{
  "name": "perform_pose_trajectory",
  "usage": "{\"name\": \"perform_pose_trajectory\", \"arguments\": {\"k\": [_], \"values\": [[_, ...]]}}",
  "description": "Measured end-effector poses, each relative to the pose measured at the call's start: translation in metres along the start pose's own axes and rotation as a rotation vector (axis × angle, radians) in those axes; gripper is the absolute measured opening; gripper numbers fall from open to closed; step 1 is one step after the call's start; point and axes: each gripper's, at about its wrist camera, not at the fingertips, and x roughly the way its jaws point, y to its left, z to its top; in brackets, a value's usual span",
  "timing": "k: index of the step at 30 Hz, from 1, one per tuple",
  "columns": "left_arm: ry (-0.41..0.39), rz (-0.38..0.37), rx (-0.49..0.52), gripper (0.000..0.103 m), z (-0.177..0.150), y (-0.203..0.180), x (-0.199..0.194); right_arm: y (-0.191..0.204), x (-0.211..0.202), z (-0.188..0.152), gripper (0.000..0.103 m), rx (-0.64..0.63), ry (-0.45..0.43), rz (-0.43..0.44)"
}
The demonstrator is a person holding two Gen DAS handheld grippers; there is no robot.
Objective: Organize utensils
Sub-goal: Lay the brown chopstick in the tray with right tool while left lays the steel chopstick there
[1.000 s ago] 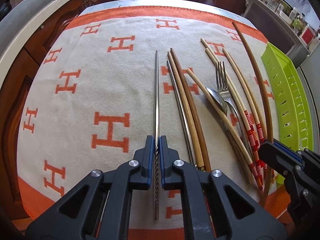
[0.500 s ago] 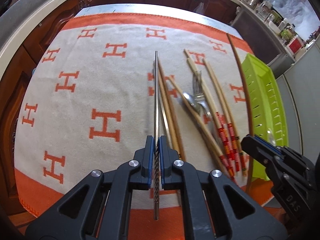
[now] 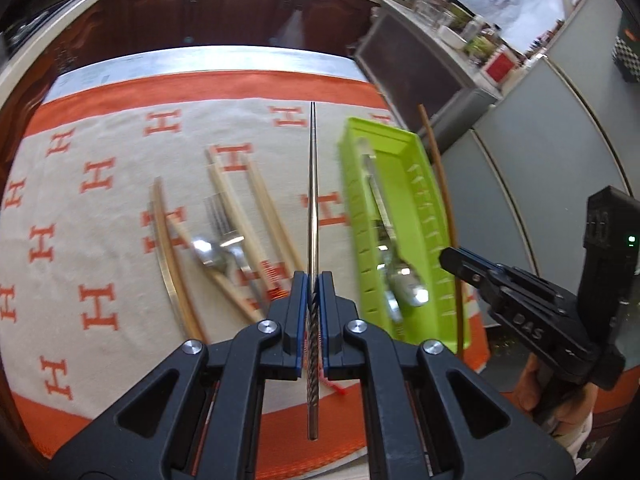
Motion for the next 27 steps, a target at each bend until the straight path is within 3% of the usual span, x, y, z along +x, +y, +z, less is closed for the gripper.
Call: {"name": "perform_pose_trajectory", "arguments": {"k": [8,13,27], "values": [[0.082,-0.071,0.029,0.003,0.024,-0.053,0.047,-0.028,0.028,0.001,0.007,0.026,0.075,-0.075],[0.141,-0.086,0.016,0.004,0.027,-0.067,0.076,-0.041,0.036,-0.002,0.007,0.087,0.107,-0.052],[0.234,-0.11,-0.018,0.004,0.031,-0.091,0.128,-0.068,0.001,-0.002,0.008,0.221,-0.026,-0.133]]}}
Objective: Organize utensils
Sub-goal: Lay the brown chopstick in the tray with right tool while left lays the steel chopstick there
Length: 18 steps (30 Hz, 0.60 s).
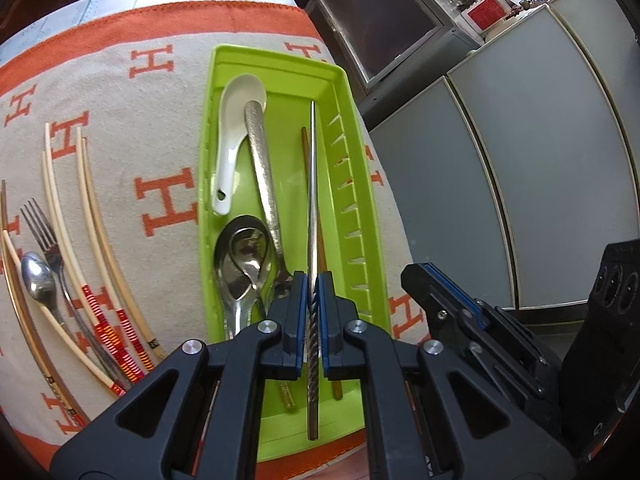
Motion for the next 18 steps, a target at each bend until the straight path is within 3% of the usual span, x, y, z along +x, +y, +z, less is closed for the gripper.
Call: {"name": "perform_pose_trajectory", "arguments": {"k": [7,14,18], "values": [[0.008,0.018,0.018,0.004,-0.001,-0.005,0.009,0.0,-0.002,-0.003,0.008,-0.009,-0.005,-0.012],[-0.025,0.027,0.049,0.004,-0.014,-0.003,-0.025,0.016,-0.002,-0.008,0.008,-0.051,0.003,0.011],[-0.067,0.069,0.065,0.019,-0.028,0.009,-0.055,0.03,-0.004,-0.015,0.008,-0.088,0.008,0.025]]}}
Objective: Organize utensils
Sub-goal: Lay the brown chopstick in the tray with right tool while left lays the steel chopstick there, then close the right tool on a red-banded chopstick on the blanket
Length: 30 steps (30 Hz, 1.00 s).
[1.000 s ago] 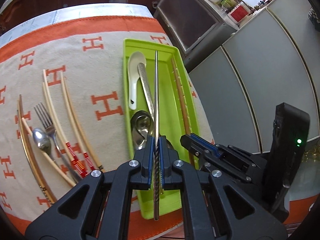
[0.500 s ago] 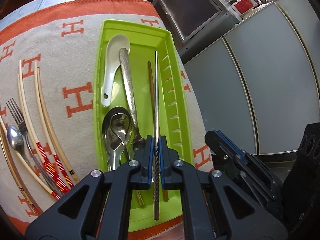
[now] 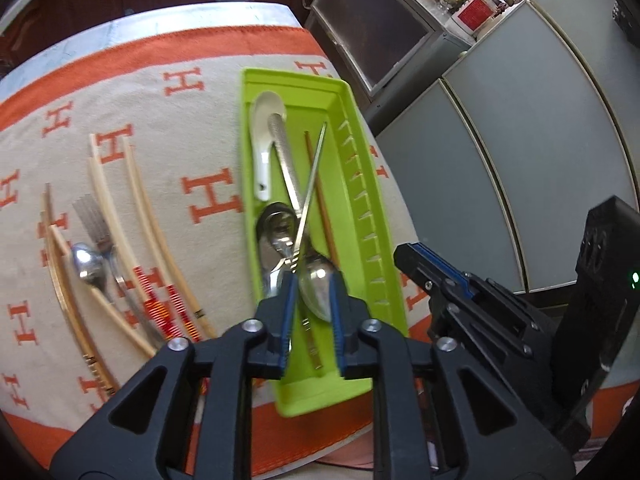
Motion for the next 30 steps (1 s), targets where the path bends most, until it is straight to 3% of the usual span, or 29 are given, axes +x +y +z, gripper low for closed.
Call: {"name": "perform_pose_trajectory", "arguments": {"k": [2,9,17,30], "values": [[-0.022,0.033,0.002,0.026,-0.008,0.011,-0.014,0.008,0.0,-0.003,0.008,-0.02,0.005,0.01],[-0.107,0.201,0.017,0.028,-0.041,0.058,-0.051,0.04,-0.002,-0.013,0.008,-0.098,0.017,0.045],[-0.173,0.373,-0.052,0.031,-0.073,0.117,-0.071,0.081,0.004,-0.024,0.008,-0.194,0.045,0.081],[-0.188,0.458,-0.162,0.031,-0.101,0.177,-0.073,0.139,0.022,-0.036,0.008,-0.304,0.113,0.177]]}}
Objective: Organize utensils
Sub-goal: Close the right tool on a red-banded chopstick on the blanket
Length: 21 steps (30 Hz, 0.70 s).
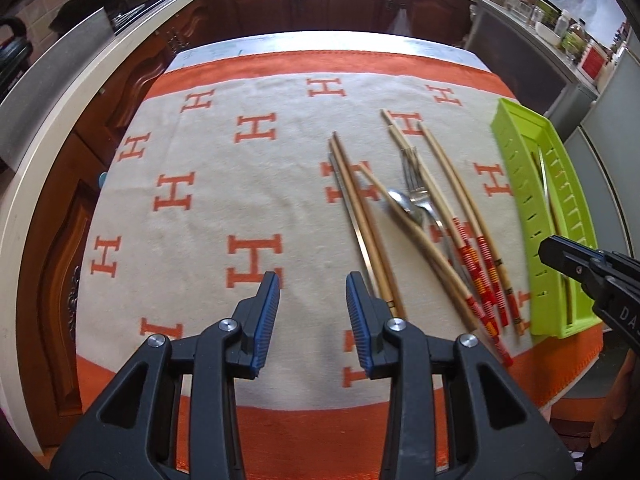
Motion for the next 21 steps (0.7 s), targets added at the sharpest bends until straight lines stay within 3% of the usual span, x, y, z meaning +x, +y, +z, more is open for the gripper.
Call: {"name": "perform_pose_trajectory", "arguments": {"k": [10,21], "values": [[0.047,-0.002,-0.064,0.031,-0.007,0.029,0.021,0.029,0.042,0.004,0.008,-0.069,0.081,0.034],[0.097,-0.022,-0.05,0.031,-0.012,0.024,0.04,0.032,0.075,-0.002,0.008,-0.135,0.132,0.02]]}}
